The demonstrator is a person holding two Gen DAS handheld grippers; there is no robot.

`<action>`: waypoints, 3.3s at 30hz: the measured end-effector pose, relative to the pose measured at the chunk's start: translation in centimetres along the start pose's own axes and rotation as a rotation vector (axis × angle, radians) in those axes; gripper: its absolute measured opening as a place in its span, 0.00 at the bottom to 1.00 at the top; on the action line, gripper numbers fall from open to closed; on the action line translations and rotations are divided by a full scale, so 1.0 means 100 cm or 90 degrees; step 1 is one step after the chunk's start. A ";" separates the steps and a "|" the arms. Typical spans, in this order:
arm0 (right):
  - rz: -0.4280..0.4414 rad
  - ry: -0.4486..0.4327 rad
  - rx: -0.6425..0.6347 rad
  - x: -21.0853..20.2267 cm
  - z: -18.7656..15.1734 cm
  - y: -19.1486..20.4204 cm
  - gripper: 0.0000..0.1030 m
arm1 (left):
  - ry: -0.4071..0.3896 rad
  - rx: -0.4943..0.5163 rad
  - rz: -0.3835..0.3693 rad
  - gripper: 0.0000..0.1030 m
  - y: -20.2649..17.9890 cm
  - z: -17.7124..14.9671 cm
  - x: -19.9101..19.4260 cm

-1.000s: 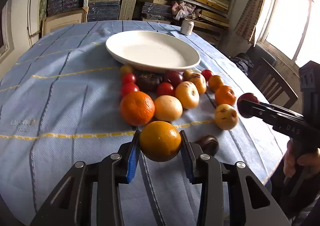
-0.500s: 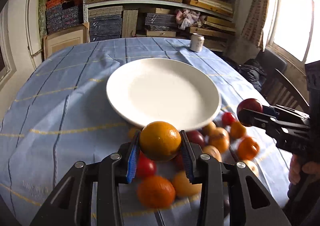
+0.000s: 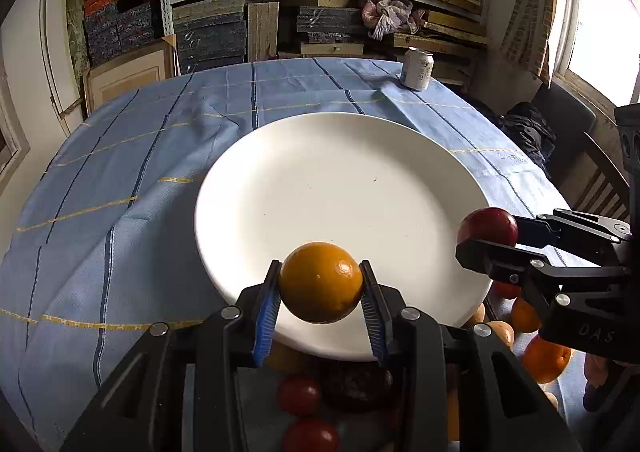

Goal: Organize fruits
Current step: 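Carry both plums over the white plate and open both grippers to drop them, then grasp a dark brown fruit with the left gripper while the right gripper grasps a pale yellow apple, then lower the brown fruit and pale apple onto the plate and open both grippers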

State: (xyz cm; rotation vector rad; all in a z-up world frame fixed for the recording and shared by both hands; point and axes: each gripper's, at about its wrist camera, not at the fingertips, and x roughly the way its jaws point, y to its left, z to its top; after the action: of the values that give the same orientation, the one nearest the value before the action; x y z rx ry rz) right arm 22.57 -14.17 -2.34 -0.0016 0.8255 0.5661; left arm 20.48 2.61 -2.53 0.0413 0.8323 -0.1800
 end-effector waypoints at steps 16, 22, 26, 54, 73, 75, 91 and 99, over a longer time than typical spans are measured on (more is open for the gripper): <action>-0.038 -0.030 0.024 -0.061 -0.034 0.001 0.82 | -0.010 -0.035 0.041 0.97 0.005 -0.030 -0.032; -0.032 -0.014 0.021 -0.081 -0.069 0.016 0.83 | -0.025 -0.043 0.038 0.97 -0.004 -0.064 -0.063; -0.021 0.002 0.025 -0.089 -0.095 0.024 0.89 | -0.027 -0.046 0.004 0.97 -0.017 -0.087 -0.082; -0.018 0.055 0.060 -0.061 -0.146 0.026 0.45 | 0.068 0.041 0.015 0.97 -0.085 -0.162 -0.066; -0.045 0.005 0.098 -0.107 -0.157 0.006 0.45 | 0.047 0.033 -0.045 0.44 -0.073 -0.153 -0.071; -0.048 -0.001 0.096 -0.110 -0.156 0.006 0.45 | 0.047 0.017 -0.053 0.43 -0.067 -0.153 -0.075; -0.053 -0.063 0.021 -0.114 -0.078 -0.007 0.45 | -0.023 -0.021 -0.002 0.44 -0.006 -0.068 -0.081; -0.042 -0.069 -0.005 -0.060 -0.008 -0.037 0.45 | -0.042 -0.022 0.045 0.44 0.032 -0.001 -0.036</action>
State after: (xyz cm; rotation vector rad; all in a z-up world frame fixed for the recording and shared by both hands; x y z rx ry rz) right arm 20.56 -20.32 0.46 -0.0057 0.7146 0.5028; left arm 18.61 6.28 0.00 0.0317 0.7675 -0.0991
